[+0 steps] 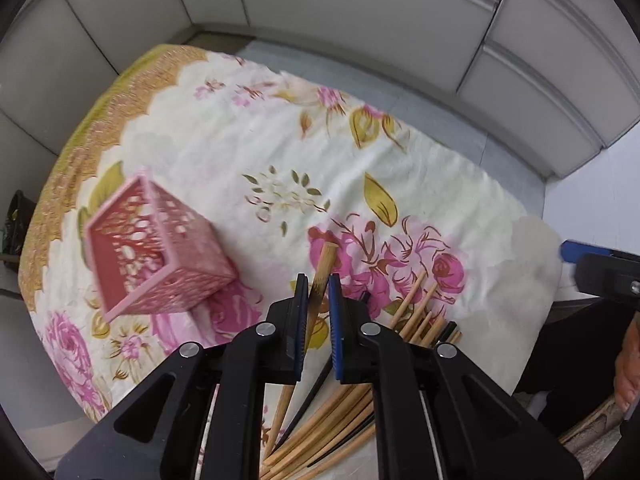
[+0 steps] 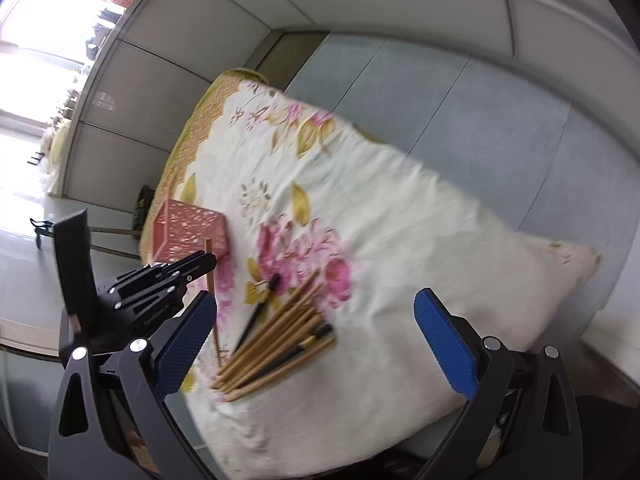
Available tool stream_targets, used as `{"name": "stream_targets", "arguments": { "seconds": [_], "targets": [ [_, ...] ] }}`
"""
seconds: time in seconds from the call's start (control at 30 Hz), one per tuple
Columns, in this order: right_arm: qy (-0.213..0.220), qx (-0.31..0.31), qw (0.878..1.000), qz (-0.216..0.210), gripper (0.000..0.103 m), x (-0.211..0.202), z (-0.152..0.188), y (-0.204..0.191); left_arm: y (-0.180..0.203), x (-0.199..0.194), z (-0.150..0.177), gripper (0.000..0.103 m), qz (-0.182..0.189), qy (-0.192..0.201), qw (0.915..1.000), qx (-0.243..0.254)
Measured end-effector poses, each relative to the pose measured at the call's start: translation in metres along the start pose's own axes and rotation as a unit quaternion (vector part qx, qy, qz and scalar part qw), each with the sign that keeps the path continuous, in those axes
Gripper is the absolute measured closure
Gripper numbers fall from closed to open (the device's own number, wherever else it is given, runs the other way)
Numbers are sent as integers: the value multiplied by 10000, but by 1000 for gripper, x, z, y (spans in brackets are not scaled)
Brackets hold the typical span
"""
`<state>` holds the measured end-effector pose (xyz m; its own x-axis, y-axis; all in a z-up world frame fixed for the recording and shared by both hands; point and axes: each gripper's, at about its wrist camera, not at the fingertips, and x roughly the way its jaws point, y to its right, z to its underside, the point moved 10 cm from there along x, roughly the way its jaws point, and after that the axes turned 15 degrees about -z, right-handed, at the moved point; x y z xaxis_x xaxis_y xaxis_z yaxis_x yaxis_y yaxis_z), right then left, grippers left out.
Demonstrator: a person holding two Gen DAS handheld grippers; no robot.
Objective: Organize utensils
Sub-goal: 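Close the left gripper on one wooden stick and lift it, then grasp a black-tipped stick with the right gripper while the left gripper carries its stick toward the pink holder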
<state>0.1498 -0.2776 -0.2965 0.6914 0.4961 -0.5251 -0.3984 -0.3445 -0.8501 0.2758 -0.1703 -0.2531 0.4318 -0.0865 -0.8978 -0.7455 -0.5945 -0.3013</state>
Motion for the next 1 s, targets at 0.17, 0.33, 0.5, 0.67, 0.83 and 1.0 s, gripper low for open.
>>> {"name": "stream_targets", "arguments": {
  "seconds": [0.17, 0.33, 0.5, 0.67, 0.83, 1.0],
  "targets": [
    [-1042, 344, 9939, -88, 19, 67, 21, -21, -47, -83, 5, 96, -327, 1028, 9910, -788],
    [-1397, 605, 9883, 124, 25, 111, 25, -39, -83, -142, 20, 97, -559, 1861, 9699, -1469],
    [-1429, 998, 9832, 536, 45, 135, 12, -42, -110, -190, 36, 97, -548, 2606, 9414, -2071],
    [-1531, 1138, 9727, 1321, 62, 150, 8, -21, -123, -218, 48, 97, -564, 3032, 9241, -2257],
    [-1562, 1103, 9618, 1960, 69, 155, 12, -9, -125, -233, 60, 97, -505, 3200, 9170, -2329],
    [-1579, 1186, 9549, 2219, 69, 161, 15, -3, -127, -227, 64, 97, -485, 3167, 9164, -2399]
  ]
}}
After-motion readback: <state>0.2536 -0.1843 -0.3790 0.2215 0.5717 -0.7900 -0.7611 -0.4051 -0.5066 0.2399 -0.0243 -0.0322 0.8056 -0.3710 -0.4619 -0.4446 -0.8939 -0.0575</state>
